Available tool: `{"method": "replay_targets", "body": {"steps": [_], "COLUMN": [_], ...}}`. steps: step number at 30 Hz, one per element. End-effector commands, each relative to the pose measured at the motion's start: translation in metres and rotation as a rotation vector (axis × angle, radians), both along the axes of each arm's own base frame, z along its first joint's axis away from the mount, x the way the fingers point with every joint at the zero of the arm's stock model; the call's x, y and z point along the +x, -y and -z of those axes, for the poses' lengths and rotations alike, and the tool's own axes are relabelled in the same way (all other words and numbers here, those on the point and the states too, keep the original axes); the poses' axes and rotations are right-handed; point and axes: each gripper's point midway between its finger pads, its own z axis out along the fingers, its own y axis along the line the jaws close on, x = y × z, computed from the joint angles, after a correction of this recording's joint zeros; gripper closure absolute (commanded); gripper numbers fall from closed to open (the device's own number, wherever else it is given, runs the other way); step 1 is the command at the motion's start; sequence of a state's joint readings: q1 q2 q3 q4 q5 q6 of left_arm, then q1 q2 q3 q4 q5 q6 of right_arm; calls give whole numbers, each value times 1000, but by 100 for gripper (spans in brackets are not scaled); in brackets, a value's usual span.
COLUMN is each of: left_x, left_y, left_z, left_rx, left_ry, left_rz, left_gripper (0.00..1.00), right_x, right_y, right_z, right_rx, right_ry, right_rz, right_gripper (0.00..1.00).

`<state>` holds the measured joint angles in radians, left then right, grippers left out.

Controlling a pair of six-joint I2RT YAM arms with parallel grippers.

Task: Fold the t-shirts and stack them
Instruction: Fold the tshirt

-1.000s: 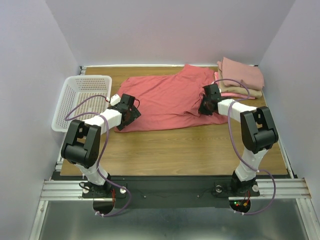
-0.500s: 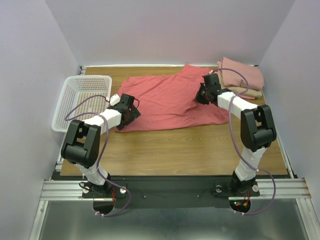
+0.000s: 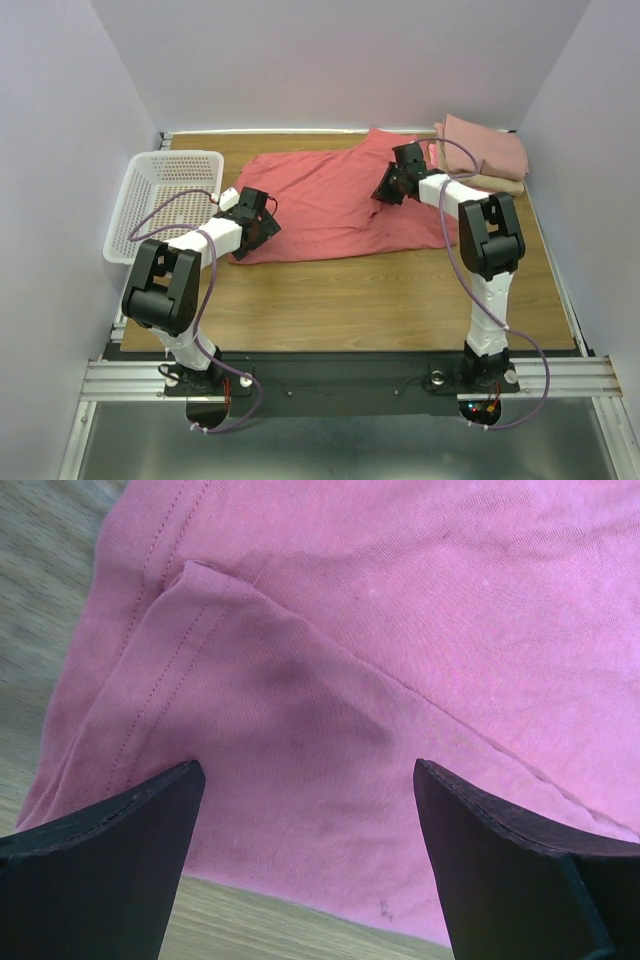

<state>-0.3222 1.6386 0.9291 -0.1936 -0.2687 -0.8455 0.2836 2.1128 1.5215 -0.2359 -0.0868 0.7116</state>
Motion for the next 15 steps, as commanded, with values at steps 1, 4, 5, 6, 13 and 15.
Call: {"method": "replay_targets", "body": {"steps": [1, 4, 5, 6, 13, 15], "left_x": [3, 3, 3, 3, 0, 0], "left_y": [-6, -6, -5, -5, -5, -5], "left_z": [-10, -11, -11, -12, -16, -18], "left_rx": [13, 12, 11, 11, 7, 8], "left_ry": [24, 25, 26, 27, 32, 36], "left_rz": [-3, -1, 0, 1, 10, 12], "left_gripper": [2, 2, 2, 2, 2, 2], "right_x": [20, 24, 25, 26, 30, 26], "right_y": [-22, -36, -40, -44, -64, -61], "right_z": [-31, -32, -33, -25, -46, -59], "right_rx": [105, 135, 141, 144, 149, 117], "right_ry": [59, 62, 64, 50, 106, 147], "right_rz": [18, -9, -18, -27, -105, -152], "right_gripper": [72, 68, 67, 65, 32, 0]}}
